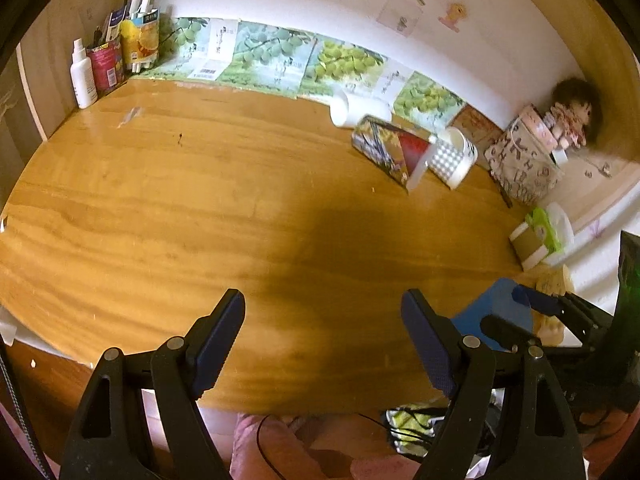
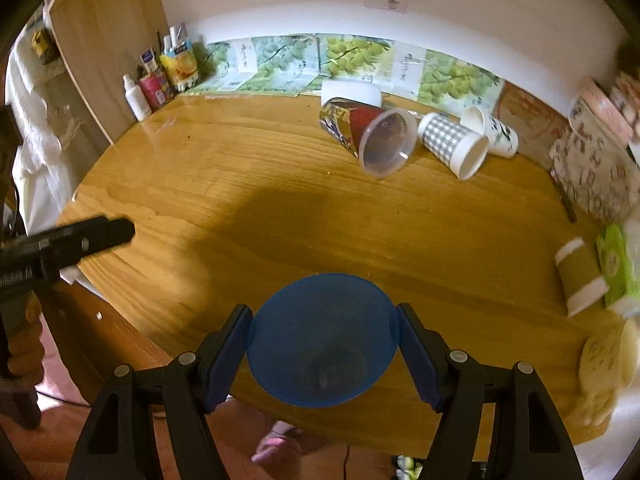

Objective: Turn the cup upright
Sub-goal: 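Lower the blue cup with the right tool onto the desk, base down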

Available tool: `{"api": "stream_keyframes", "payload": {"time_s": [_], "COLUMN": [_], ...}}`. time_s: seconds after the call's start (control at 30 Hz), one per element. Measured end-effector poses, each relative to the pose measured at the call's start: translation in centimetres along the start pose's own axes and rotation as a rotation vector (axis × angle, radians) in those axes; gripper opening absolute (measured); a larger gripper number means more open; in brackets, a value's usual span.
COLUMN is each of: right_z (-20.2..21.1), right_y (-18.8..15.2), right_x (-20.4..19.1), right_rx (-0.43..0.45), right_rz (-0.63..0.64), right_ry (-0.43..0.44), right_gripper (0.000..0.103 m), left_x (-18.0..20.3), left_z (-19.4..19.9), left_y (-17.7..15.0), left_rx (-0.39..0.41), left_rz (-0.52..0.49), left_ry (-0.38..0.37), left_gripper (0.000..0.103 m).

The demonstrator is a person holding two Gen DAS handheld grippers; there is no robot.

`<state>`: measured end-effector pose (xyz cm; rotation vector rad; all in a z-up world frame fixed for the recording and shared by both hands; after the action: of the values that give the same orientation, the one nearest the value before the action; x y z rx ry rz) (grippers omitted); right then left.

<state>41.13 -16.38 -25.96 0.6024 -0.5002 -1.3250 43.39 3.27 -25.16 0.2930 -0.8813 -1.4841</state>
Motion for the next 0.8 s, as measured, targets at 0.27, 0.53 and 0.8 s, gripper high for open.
{"api": "stream_keyframes", "payload": {"time_s": [0.27,0.53,0.8], "right_z": [-1.7,-3.0,-3.2], "right_y": [2.0,2.5,2.1], "right_x": [-0.5,0.8,1.2], "right_rx": [-0.075,-0.142,-0.174], "right_rz": [-0.012,-0.120,-0.181], "right_ry": [0.007,-0.009,-0.004], "right_gripper": [0.072,0.072,0.073], "left_x": [-1.6,-2.0,-1.8], "left_z": [-1.7,-3.2,-3.7], "left_y": [3.5,4.8,5.2], "left_rx": [0.027,0.014,-0.005], "left_rz": [0.053,0.064,0.057], "left_ry": [-0.020,-0.039,-0.056], "left_gripper": [0.083,0.083,0.083]}}
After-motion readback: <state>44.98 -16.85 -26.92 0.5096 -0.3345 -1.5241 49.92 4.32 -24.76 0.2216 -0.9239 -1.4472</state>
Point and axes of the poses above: each gripper's, at about its wrist camera, not at the fingertips, and z roughly against the way its jaws point, x to its right, y to its top, the point moved 4 cm from there along -z, roughly the way its jaws point, and after that the axes turned 14 degrees about x, right-handed, at the moved point
